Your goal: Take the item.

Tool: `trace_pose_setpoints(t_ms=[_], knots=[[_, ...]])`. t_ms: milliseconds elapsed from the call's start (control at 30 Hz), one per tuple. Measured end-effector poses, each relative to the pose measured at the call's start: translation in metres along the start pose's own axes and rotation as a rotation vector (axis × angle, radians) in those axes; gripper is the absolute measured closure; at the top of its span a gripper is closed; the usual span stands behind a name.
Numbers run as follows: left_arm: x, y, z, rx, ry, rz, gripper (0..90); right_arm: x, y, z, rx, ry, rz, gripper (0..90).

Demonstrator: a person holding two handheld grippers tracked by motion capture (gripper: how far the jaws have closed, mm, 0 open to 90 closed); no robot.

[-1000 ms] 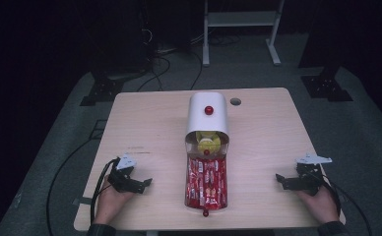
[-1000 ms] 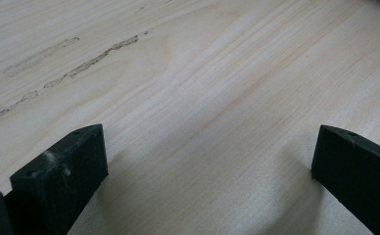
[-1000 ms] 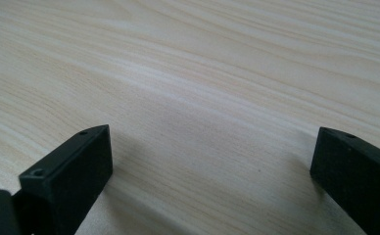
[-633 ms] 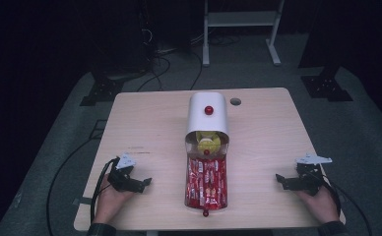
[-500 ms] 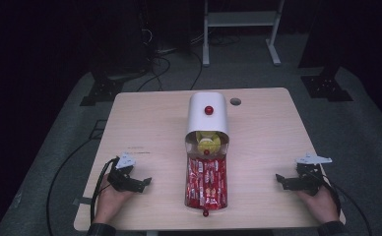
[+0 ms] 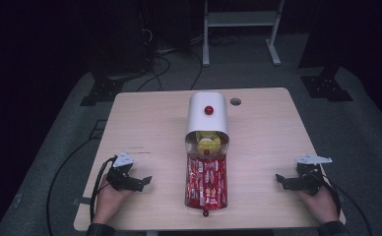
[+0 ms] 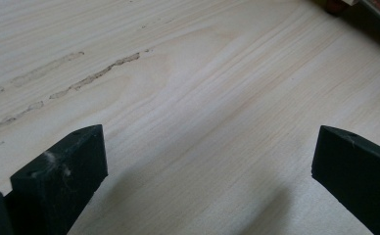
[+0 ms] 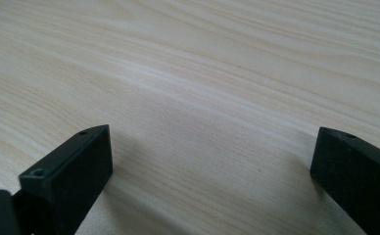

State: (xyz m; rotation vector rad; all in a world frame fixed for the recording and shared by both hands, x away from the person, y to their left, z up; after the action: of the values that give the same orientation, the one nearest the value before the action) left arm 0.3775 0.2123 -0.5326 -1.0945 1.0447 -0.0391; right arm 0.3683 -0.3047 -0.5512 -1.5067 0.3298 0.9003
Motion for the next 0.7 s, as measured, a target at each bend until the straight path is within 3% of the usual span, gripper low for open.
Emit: trace_pose_setpoints(t_ms=[700], knots=[[-0.007,-0.017,-0.019,0.019,0.042,-0.008,0.0,0.003,-0.003,0.000,-0.006,-0.003,0.001,1.3]])
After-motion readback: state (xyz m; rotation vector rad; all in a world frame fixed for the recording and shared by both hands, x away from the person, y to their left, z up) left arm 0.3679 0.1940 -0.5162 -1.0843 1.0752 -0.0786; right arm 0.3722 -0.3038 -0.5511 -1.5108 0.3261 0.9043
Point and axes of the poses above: each handheld gripper's, and its own axes: x roughly forward along the jaws, y roughly out of its underside, z roughly to its left, the point moved 9 cm from there along x, roughly forward along the jaws, and after that the axes turned 7 degrees about x, right-handed, at the moved point
